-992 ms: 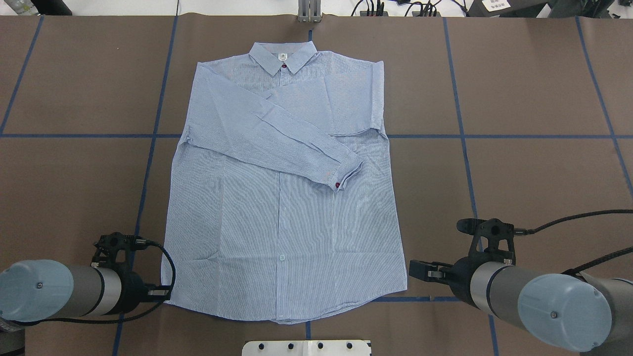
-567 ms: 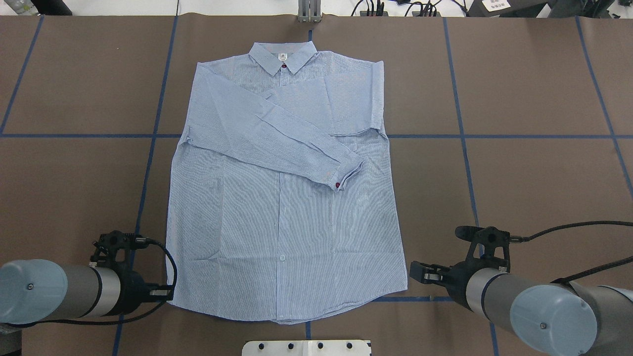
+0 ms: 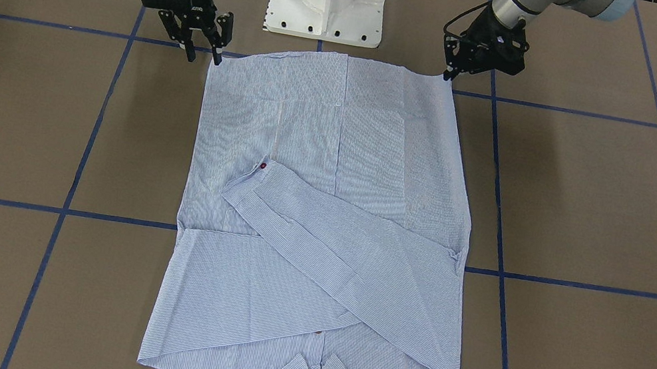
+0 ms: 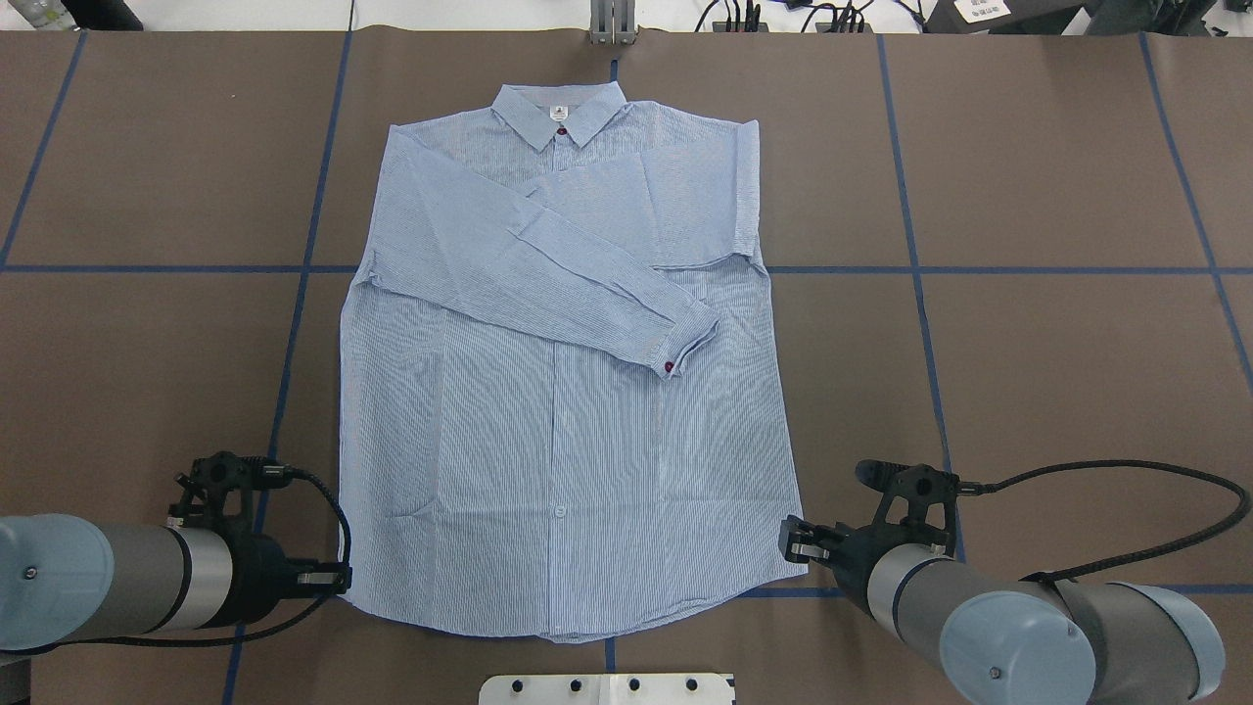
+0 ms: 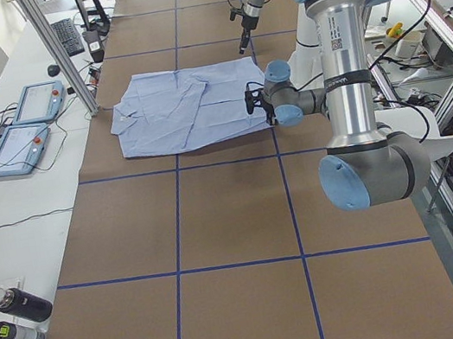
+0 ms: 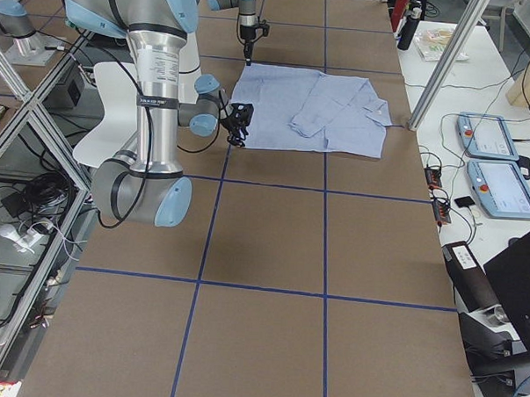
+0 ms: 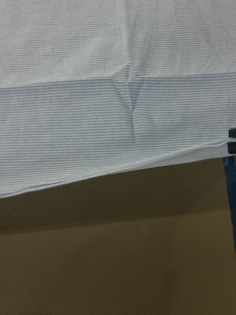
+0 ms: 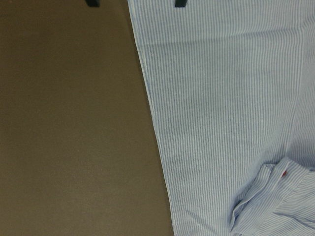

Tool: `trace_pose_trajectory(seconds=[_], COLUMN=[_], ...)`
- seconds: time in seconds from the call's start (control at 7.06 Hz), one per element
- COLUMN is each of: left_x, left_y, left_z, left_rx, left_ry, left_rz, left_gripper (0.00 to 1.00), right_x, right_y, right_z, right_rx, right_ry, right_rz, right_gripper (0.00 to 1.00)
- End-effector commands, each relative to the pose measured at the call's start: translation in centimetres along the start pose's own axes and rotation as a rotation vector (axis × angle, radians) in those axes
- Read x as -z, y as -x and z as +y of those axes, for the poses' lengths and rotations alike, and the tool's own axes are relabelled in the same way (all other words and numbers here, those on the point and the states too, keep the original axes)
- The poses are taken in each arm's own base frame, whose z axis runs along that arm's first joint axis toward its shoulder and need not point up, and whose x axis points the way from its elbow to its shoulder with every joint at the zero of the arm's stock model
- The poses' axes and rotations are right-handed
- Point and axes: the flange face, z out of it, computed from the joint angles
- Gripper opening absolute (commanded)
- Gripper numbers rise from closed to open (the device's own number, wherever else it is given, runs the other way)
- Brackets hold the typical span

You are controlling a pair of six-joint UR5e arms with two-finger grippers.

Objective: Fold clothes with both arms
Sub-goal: 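Grasp the hem corners with both grippers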

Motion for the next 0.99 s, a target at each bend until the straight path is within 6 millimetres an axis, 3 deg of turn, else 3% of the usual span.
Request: trace_pose_trajectory(seconds=[0.0, 0.43, 0.85], left_x=[0.0, 0.1, 0.0], left_y=[0.1, 0.0, 0.1], left_z=[0.0, 0.0, 0.0], left_rx=[0.001, 0.001, 0.001], left_ry=[-0.001, -0.001, 0.000], left_rz=[-0.002, -0.002, -0.003], left_gripper=[0.00, 0.00, 0.00], right_x=[-0.5, -1.6, -1.7], right_y=[0.3, -0.3, -0.2], right_z=[2.2, 4.1, 4.6], right_rx=[-0.005, 0.015, 0.023], right_ry=[-0.021, -0.035, -0.040], right_rz=[-0.004, 0.015, 0.019], right_gripper=[0.55, 0.49, 0.45])
